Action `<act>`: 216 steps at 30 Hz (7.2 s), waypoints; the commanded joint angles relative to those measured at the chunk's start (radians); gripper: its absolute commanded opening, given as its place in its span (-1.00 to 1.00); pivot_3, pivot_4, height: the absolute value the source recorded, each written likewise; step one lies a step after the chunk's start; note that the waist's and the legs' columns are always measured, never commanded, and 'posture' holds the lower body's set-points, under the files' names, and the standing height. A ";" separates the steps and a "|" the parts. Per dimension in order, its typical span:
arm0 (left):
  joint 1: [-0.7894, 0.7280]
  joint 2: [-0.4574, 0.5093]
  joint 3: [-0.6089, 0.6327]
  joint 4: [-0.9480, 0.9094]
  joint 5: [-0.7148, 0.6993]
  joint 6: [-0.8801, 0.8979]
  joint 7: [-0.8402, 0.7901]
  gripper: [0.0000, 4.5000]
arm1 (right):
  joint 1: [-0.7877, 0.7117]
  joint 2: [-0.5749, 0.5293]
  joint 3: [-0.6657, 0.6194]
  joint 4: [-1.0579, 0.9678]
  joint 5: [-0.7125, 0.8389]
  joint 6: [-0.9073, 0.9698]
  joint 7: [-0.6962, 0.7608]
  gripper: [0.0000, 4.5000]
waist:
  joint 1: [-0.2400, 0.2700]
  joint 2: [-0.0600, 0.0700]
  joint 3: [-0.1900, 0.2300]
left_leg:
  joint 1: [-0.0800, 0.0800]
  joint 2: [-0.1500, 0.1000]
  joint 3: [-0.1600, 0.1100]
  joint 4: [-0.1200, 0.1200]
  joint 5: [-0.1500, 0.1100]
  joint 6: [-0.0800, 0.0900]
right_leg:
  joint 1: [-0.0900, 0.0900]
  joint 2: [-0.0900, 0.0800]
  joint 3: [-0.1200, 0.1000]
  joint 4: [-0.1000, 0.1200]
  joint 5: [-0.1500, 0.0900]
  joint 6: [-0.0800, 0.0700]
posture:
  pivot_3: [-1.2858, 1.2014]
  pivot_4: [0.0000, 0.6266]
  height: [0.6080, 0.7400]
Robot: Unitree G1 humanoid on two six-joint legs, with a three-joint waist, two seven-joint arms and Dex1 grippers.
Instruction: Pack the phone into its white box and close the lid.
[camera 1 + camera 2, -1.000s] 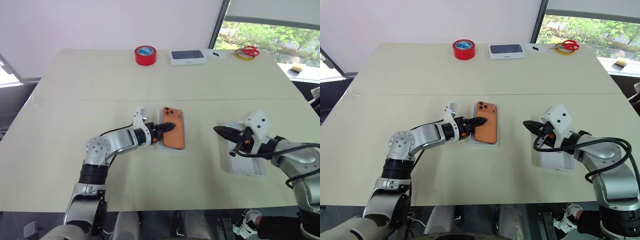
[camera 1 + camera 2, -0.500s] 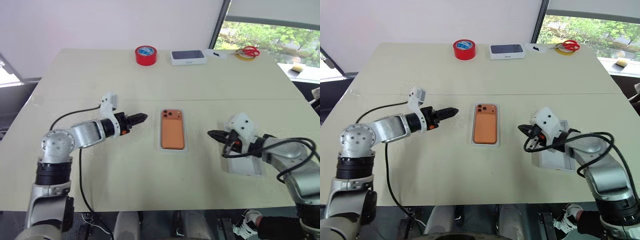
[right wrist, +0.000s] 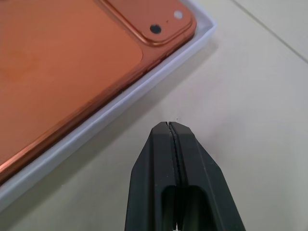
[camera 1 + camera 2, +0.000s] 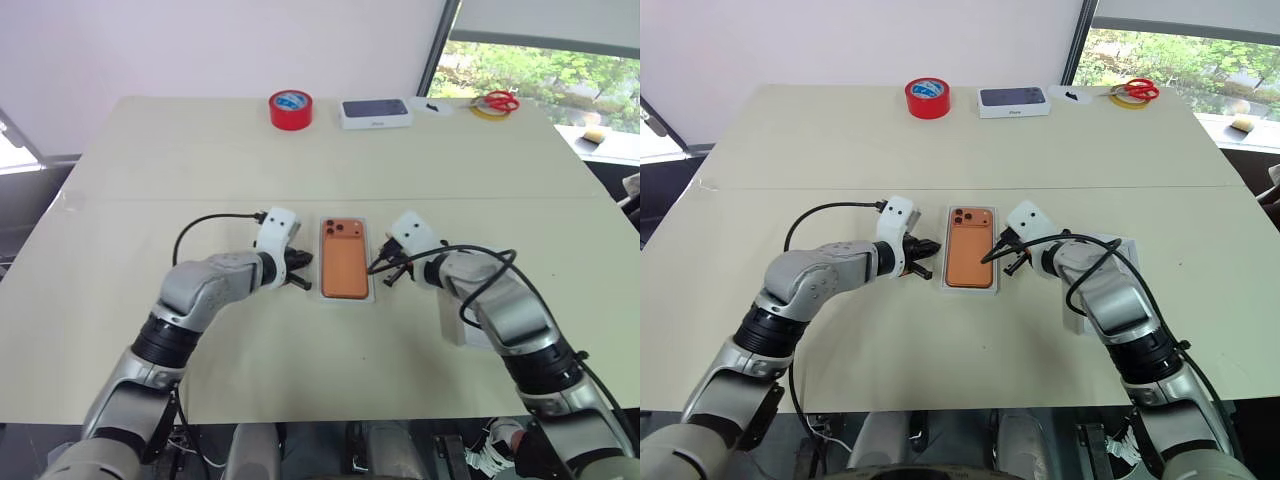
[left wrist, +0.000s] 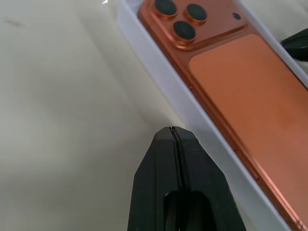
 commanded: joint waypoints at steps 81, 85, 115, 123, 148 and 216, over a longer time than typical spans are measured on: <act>0.145 0.031 -0.026 -0.161 0.344 -0.570 -0.745 -1.00 | -0.052 -0.204 -0.754 -0.042 0.758 0.748 -0.349 -0.98 | 0.020 0.003 -0.001 | 0.000 0.000 0.001 0.002 -0.001 0.003 | 0.001 0.000 0.001 0.002 0.000 0.000 | 0.03 -0.52 0.85; 0.132 0.027 0.062 -0.111 0.320 -0.549 -0.702 -1.00 | -0.168 -0.157 -0.864 0.067 1.186 0.748 -0.439 -0.98 | 0.013 0.003 -0.001 | 0.000 0.001 0.001 0.002 -0.001 0.003 | 0.001 0.000 0.001 0.002 0.000 0.000 | 0.03 -0.52 0.85; 0.127 0.009 0.053 -0.063 0.361 -0.575 -0.703 -1.00 | 0.268 0.175 -0.423 -0.221 1.902 0.101 -1.165 -0.63 | -0.003 0.003 -0.001 | 0.000 0.002 0.001 0.003 -0.002 0.004 | 0.000 0.000 0.001 0.003 0.000 0.000 | 0.03 -0.52 0.85; 0.105 -0.075 -0.040 -0.052 0.393 -0.575 -0.705 -1.00 | 0.133 -0.155 -0.502 -0.174 1.902 0.181 -0.988 0.71 | 0.002 0.003 -0.001 | 0.000 0.001 0.001 0.003 -0.002 0.004 | 0.000 0.000 0.002 0.003 0.000 0.000 | 0.03 -0.52 0.85; 0.008 -0.180 -0.077 0.043 0.431 -0.409 -0.668 -1.00 | 0.346 -0.611 -0.453 -0.269 1.158 0.257 -0.484 -0.98 | 0.000 0.003 -0.001 | 0.000 0.001 0.000 0.003 -0.002 0.004 | 0.000 0.000 0.001 0.002 0.000 0.001 | 0.03 -0.52 0.85; -0.084 -0.271 -0.207 0.163 0.564 -0.336 -0.603 -1.00 | 0.552 -0.464 -0.473 -0.598 0.682 0.328 -0.071 -0.98 | 0.001 0.002 -0.001 | 0.002 0.000 -0.002 0.004 -0.002 0.004 | 0.004 0.000 0.001 0.002 0.000 0.001 | 0.03 -0.52 0.85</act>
